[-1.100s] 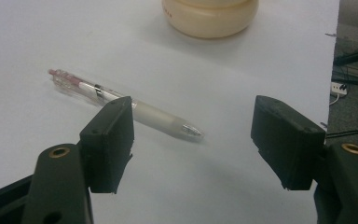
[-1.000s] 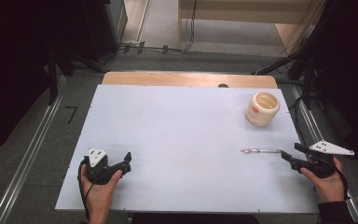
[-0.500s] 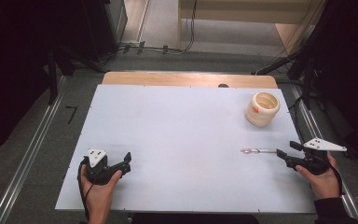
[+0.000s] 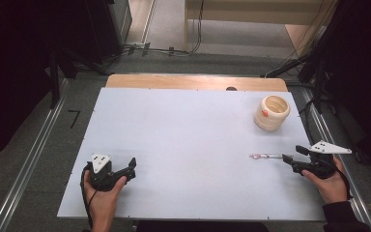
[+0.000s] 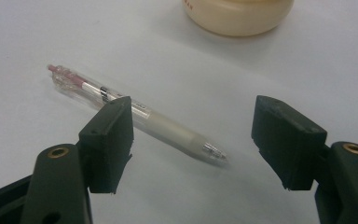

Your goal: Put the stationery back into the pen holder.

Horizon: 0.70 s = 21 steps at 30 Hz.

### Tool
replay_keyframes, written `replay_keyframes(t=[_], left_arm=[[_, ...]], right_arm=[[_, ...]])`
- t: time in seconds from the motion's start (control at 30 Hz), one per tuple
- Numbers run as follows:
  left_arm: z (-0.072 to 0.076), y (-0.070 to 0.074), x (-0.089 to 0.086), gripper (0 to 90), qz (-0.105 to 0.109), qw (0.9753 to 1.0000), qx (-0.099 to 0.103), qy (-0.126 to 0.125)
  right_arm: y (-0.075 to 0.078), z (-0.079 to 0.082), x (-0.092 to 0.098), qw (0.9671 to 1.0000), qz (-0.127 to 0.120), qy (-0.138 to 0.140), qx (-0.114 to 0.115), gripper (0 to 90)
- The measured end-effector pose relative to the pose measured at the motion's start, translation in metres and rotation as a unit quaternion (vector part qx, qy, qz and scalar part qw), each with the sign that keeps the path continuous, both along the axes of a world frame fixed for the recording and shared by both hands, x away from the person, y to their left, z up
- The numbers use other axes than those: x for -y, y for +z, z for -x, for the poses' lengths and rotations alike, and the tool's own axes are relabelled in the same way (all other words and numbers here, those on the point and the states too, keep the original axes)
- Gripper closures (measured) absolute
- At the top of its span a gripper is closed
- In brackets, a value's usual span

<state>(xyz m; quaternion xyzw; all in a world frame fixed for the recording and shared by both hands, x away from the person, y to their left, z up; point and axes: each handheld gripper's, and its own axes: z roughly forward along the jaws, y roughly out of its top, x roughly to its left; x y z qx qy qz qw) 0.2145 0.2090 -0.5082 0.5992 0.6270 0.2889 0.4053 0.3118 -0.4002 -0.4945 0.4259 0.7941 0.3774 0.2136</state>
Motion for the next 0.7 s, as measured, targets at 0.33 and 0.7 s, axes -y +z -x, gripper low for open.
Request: replay_keyframes(t=[0.33,0.7], left_arm=[[0.0004,0.0002,-0.0003,5.6,0.001,1.0000,0.000,0.000],[-0.0002,0.0001,0.0007,5.6,0.001,1.0000,0.002,-0.002]], right_arm=[[-0.0037,-0.0041,-0.0057,0.9999,0.009,0.006,-0.009,27.6],[-0.0101,-0.0103,-0.0087,0.9995,0.020,0.010,-0.023,27.4]])
